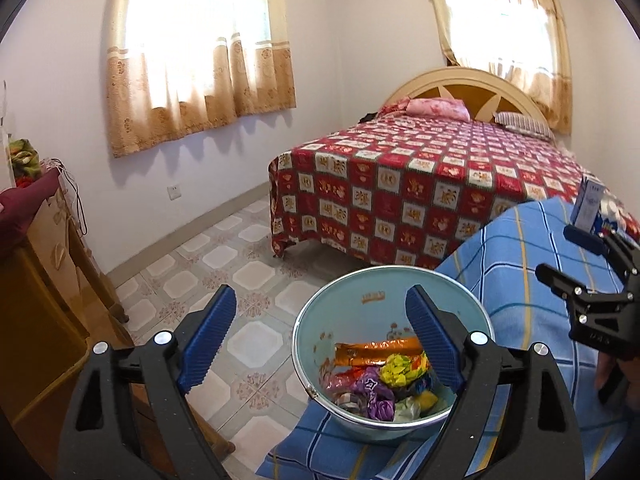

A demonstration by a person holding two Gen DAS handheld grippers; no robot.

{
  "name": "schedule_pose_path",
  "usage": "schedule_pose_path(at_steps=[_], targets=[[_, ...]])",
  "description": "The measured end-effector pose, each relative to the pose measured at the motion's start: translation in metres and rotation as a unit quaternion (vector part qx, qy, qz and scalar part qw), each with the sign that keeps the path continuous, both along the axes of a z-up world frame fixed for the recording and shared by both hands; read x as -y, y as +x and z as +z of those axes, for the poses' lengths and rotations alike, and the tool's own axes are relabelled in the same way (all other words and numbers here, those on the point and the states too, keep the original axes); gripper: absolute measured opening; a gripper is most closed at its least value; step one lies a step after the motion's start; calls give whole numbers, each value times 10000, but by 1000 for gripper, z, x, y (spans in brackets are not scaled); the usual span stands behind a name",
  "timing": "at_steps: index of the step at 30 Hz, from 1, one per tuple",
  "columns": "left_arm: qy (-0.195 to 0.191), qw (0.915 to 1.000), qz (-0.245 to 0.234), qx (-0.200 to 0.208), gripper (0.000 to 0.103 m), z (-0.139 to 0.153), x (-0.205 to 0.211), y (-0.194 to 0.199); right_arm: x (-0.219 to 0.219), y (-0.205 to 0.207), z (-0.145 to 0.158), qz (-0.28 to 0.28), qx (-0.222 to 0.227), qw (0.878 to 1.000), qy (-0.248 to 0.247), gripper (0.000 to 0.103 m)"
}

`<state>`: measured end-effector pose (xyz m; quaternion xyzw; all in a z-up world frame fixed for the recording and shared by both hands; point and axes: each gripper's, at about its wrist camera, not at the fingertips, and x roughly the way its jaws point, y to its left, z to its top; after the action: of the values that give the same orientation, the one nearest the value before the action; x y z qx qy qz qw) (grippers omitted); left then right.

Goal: Collect trash

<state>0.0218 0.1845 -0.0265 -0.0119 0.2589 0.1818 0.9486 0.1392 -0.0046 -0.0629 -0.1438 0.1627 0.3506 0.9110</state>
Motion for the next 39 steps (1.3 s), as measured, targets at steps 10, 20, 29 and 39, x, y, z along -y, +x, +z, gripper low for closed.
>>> schedule_pose_path(at_steps=[10, 20, 29, 39], targets=[[22, 10000, 25, -22, 85, 2, -2, 0, 3, -2, 1, -22, 26, 10000, 7, 77], [48, 10000, 33, -31, 87, 2, -3, 1, 3, -3, 1, -19, 33, 10000, 11, 78], [71, 10000, 43, -27, 90, 3, -5, 1, 3, -3, 1, -13, 39, 10000, 12, 79], [97, 9999, 39, -68, 91, 4, -8, 1, 2, -3, 1, -13, 39, 10000, 12, 80]])
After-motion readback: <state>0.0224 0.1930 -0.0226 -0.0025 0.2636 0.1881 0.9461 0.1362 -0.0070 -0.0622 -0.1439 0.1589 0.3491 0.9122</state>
